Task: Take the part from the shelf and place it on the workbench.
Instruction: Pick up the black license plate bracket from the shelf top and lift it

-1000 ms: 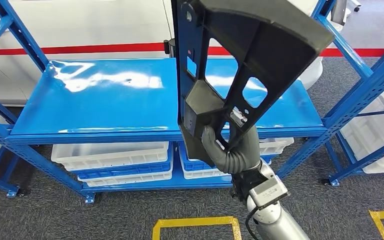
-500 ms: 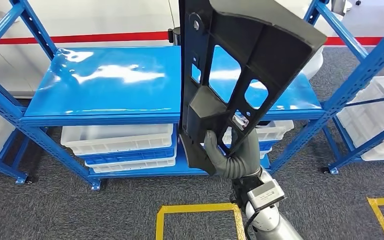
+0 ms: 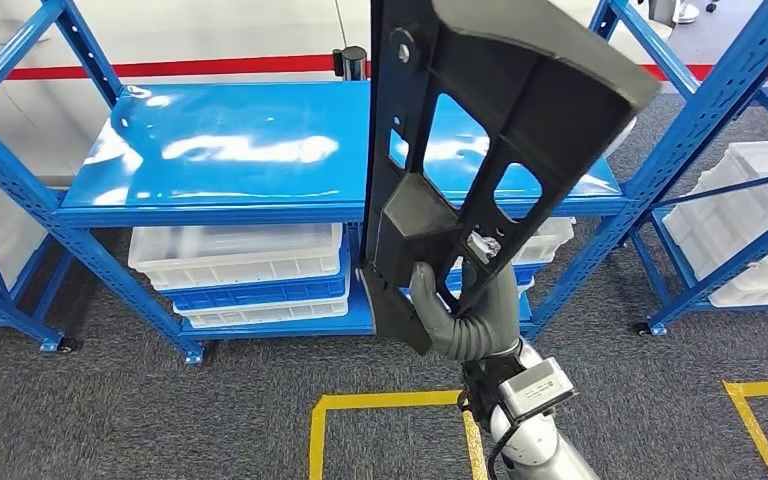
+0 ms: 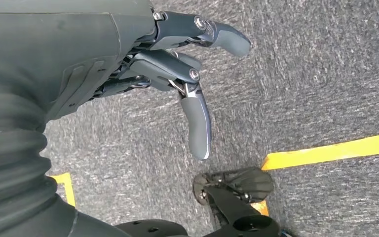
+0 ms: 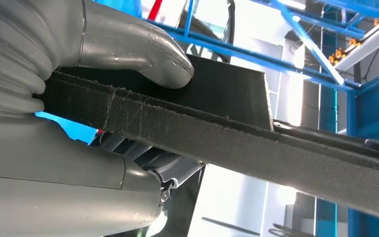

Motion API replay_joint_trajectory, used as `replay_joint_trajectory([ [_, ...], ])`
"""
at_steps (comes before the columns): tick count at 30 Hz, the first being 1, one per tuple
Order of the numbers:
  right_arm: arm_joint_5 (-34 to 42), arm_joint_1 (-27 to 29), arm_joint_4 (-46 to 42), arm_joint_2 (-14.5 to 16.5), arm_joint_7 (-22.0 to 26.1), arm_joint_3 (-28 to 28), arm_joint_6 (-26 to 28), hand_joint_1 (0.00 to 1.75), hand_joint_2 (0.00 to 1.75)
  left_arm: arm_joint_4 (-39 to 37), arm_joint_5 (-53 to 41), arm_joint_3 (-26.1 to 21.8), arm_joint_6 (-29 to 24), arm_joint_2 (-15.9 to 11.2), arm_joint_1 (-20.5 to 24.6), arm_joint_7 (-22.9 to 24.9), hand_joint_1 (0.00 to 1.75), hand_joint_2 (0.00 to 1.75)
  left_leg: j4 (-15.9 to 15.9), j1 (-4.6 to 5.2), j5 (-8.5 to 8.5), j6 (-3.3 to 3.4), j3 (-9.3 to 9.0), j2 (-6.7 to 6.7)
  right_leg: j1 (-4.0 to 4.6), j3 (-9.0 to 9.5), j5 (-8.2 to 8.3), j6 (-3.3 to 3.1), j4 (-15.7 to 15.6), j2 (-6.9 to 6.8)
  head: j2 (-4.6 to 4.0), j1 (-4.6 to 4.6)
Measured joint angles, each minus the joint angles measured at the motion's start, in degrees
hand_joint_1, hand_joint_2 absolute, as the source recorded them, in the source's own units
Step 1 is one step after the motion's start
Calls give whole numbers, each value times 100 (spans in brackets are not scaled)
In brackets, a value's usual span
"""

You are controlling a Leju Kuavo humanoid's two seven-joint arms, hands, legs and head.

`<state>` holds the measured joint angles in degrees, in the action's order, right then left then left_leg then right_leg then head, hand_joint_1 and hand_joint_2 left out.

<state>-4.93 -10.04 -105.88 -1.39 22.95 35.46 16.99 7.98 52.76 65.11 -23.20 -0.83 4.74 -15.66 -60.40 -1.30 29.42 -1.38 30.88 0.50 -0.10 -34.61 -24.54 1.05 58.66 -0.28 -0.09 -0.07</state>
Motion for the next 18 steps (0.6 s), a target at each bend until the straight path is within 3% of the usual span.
replay_joint_trajectory([
  [3,51,53,-59,-9,151,-14,-53,175,175,0,-7,35,7,1,1,-1,0,175,60,34,-96,165,82,-11,-12,-90,32,117,44,7,0,4],
  [4,51,83,-88,-11,199,-20,-56,175,175,-1,-13,51,9,0,2,1,0,175,75,33,-145,232,124,-19,-16,-161,-64,122,154,12,0,17],
  [6,51,133,-151,-19,271,-42,-56,175,175,-2,-22,76,9,-10,4,3,0,175,88,30,-246,323,244,-31,-27,-406,-469,75,719,20,0,38],
  [8,51,176,-191,-29,318,-54,-60,175,175,-2,-29,97,8,-20,3,3,0,175,86,34,-347,344,389,-35,-36,-614,-821,61,1427,20,0,49],
  [9,50,196,-202,-37,339,-56,-66,175,175,-2,-34,112,9,-21,3,3,0,175,85,34,-397,339,458,-38,-40,-625,-862,92,1605,20,0,50],
  [10,49,212,-212,-45,359,-57,-80,175,175,-2,-39,126,9,-20,3,3,0,175,85,32,-447,330,522,-40,-44,-533,-808,141,1580,20,0,51],
  [11,44,222,-223,-52,380,-57,-96,175,175,-2,-43,137,10,-19,3,1,0,175,84,30,-497,315,583,-41,-49,-330,-701,192,1349,19,0,51],
  [12,39,225,-238,-58,396,-57,-112,175,175,-2,-44,145,10,-19,3,-2,0,175,83,28,-545,294,631,-39,-52,-43,-602,225,970,18,0,52],
  [14,28,224,-270,-62,418,-56,-135,175,175,-2,-44,151,10,-19,3,-7,0,175,84,44,-634,234,694,-35,-35,526,-543,213,175,20,0,44],
  [16,30,228,-287,-67,431,-61,-149,175,175,-2,-44,153,15,-21,3,-9,0,175,105,54,-723,160,704,-37,-6,695,-571,153,-144,31,0,39],
  [18,50,236,-289,-74,440,-67,-167,175,175,-2,-43,154,21,-27,2,-9,0,175,120,40,-767,91,709,-32,-27,619,-510,75,-165,33,0,37],
])
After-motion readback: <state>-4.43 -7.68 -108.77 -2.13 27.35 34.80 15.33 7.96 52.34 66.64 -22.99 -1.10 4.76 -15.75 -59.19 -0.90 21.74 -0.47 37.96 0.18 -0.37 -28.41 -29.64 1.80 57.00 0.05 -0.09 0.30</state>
